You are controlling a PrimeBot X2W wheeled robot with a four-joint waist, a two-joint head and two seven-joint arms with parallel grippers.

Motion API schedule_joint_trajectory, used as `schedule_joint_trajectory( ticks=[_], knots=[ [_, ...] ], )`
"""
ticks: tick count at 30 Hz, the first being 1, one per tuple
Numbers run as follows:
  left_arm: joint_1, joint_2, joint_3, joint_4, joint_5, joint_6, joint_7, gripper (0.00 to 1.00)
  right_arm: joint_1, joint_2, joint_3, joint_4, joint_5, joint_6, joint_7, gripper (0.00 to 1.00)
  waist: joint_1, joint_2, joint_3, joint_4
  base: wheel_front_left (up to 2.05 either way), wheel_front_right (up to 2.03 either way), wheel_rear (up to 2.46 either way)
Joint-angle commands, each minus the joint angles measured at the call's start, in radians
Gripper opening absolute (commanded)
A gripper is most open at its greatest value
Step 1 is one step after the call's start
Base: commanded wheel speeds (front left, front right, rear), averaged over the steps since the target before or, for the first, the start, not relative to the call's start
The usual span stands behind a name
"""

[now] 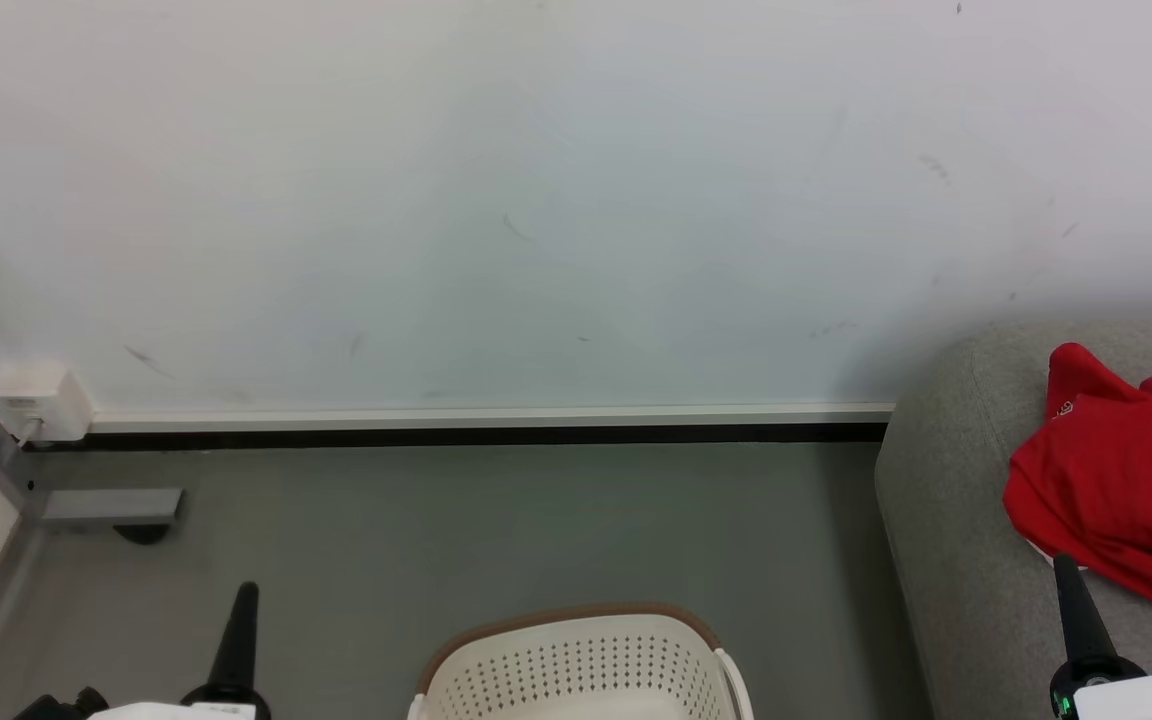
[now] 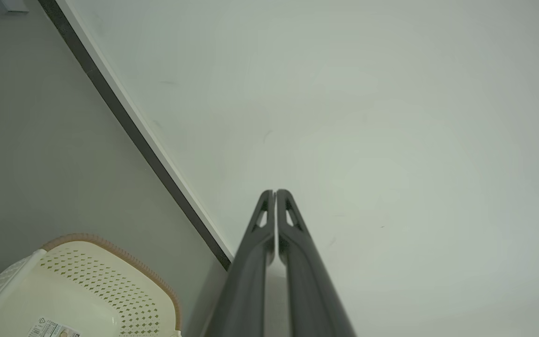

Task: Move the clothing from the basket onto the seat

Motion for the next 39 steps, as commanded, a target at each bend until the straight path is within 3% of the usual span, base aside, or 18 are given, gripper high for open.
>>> schedule_joint_trajectory(
  ticks=[1,39],
  knots=[
    [-0.019,0.004,0.006,-0.010,-0.020,-0.006,0.007,0.00,-0.019,0.000,-0.006,-0.009,0.019,-0.001,0.007,0.00,0.0000,0.0000,0.001,0.000,0.00,0.00,0.00],
    [-0.060,-0.001,0.017,-0.018,-0.324,-0.022,0.091,0.00,-0.042,0.024,-0.068,-0.014,0.295,-0.002,0.091,0.00,0.0000,0.0000,0.027,0.011,0.00,0.00,0.00]
  ],
)
